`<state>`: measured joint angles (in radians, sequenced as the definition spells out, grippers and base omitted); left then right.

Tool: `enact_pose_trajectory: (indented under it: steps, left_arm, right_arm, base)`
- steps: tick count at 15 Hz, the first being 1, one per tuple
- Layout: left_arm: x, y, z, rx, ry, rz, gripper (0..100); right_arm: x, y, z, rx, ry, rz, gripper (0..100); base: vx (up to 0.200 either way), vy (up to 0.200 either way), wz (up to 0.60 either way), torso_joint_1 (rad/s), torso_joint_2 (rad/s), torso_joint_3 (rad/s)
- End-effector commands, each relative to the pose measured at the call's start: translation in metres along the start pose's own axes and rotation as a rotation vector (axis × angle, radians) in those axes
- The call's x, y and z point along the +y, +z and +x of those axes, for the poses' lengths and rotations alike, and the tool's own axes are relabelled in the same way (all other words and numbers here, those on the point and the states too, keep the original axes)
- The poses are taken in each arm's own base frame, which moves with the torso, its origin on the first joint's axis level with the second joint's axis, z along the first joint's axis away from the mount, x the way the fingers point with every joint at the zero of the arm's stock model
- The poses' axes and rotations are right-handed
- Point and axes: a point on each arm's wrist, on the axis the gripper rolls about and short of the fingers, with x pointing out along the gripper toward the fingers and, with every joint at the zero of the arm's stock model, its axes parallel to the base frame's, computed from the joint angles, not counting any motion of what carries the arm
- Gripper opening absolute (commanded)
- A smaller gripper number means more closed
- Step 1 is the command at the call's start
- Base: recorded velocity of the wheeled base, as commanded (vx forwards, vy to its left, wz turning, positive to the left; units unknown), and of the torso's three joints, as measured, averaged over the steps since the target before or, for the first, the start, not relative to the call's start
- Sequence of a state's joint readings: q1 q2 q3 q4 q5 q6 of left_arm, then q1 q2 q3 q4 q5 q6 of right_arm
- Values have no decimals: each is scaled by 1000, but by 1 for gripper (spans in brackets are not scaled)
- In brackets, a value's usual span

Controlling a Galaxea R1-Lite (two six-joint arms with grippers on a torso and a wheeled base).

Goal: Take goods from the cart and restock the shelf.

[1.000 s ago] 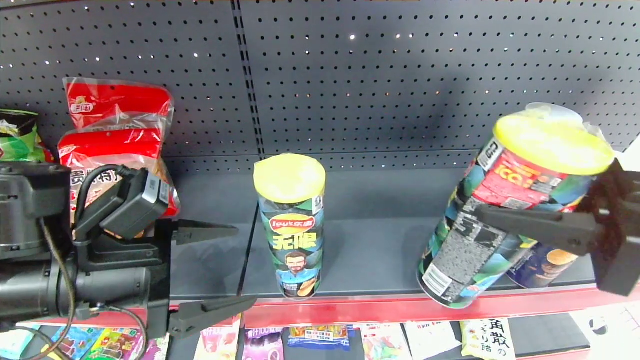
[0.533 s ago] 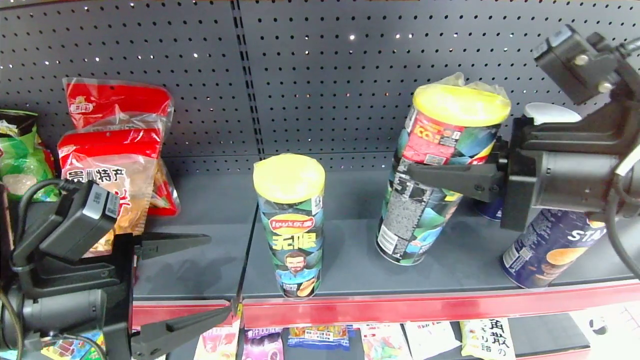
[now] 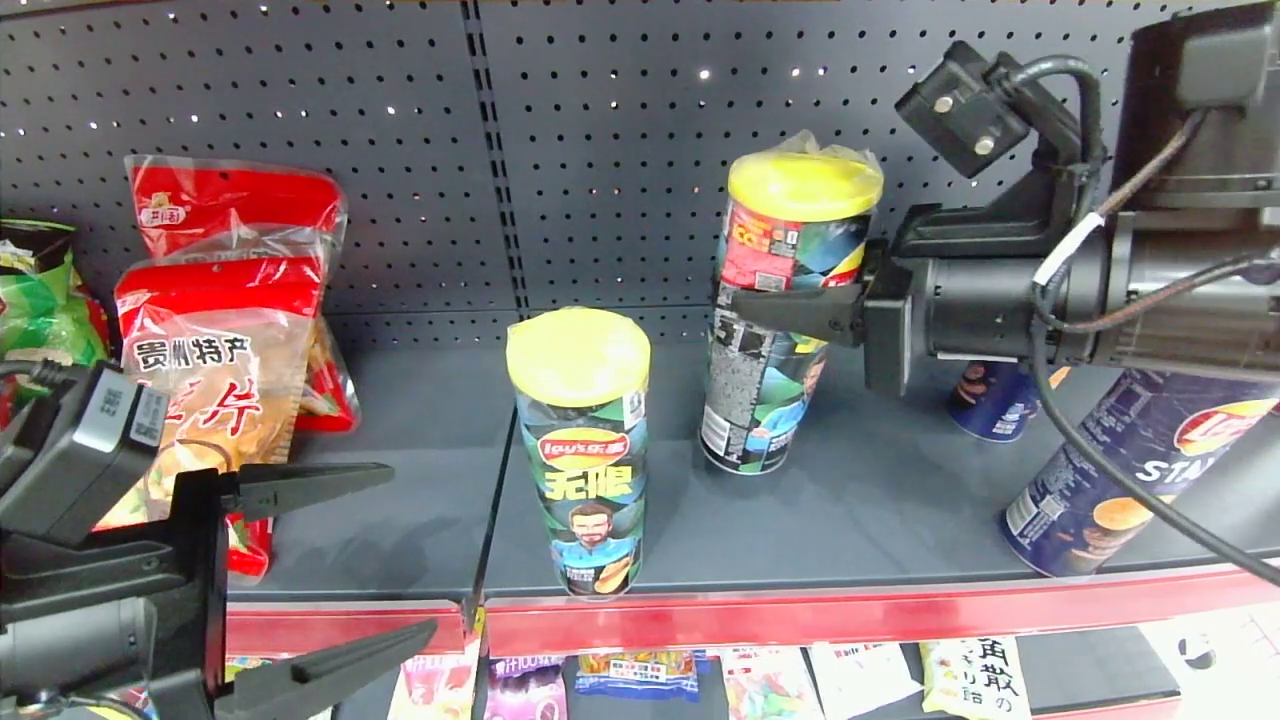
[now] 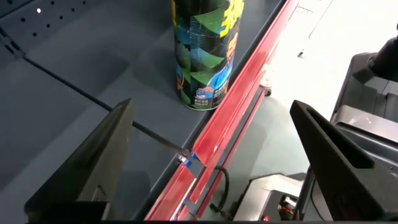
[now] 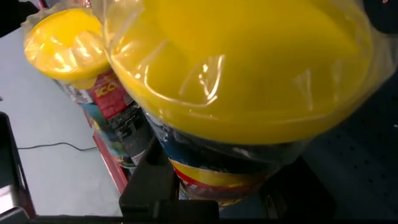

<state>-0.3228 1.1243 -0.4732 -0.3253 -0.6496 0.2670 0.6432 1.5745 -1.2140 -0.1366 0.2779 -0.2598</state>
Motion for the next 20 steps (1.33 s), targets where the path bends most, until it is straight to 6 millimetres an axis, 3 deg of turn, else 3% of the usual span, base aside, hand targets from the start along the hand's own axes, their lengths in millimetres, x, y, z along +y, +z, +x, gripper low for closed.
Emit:
enact_pose_trajectory:
  steps: [1, 11, 20]
  left_arm:
    - [-4, 0, -5, -9, 10, 7, 100]
    - [-11, 0, -15, -32, 39, -15, 100]
    - [-10, 0, -14, -27, 44, -44, 100]
  right_arm:
    - [-5, -7, 23, 30, 12, 10, 0]
    - [-28, -13, 95, 31, 13, 17, 0]
    - [-30, -24, 124, 48, 37, 25, 0]
  base:
    - [0, 0, 0, 0, 0, 0]
    - [0, 0, 0, 0, 0, 0]
    - [0, 0, 0, 0, 0, 0]
